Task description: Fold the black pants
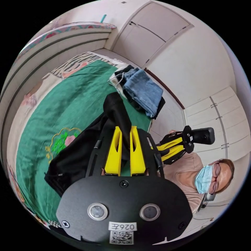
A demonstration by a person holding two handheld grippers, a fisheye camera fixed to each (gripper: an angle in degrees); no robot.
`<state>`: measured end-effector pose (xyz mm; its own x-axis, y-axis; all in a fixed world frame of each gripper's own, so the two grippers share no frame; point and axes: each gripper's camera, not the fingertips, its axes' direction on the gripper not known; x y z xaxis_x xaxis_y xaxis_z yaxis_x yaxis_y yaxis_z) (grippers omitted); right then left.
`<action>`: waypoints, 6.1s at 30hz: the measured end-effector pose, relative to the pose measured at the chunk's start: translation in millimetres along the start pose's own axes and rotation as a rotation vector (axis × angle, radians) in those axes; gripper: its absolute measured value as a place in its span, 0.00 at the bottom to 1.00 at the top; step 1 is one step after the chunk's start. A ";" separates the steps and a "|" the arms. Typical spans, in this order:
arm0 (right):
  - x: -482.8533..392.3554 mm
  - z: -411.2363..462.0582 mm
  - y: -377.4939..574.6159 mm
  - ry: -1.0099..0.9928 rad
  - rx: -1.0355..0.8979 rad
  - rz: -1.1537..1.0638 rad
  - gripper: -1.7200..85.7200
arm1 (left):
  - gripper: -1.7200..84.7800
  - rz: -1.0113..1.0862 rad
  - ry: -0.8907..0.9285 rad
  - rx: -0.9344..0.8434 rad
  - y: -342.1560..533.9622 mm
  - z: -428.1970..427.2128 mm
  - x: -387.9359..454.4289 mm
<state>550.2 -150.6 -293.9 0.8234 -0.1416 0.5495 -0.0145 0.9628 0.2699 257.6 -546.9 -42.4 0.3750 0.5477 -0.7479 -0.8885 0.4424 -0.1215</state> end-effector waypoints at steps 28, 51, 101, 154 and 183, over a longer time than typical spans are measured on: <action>36.1 325.2 -97.8 -0.384 -0.621 0.171 0.01 | 0.07 -0.336 -0.121 0.367 424.3 7.4 -232.4; 24.3 331.3 -119.8 -0.461 -0.590 0.076 0.01 | 0.01 -0.483 -0.471 0.536 437.2 37.8 -108.2; 237.0 424.5 192.9 -0.750 -0.386 0.850 0.06 | 0.21 -0.499 -0.019 0.175 447.8 246.7 -284.8; -113.2 39.2 52.7 0.275 0.032 -0.216 0.01 | 0.12 -0.450 -0.338 0.691 479.7 -55.9 -100.2; 72.5 -363.4 373.1 0.958 0.394 0.830 0.02 | 0.01 0.379 -0.402 0.369 -44.9 -17.1 306.0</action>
<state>810.6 281.9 -440.8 0.5599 0.8259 -0.0656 -0.7326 0.5305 0.4264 407.7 -411.2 -276.9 0.1874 0.9038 -0.3848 -0.8562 0.3423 0.3870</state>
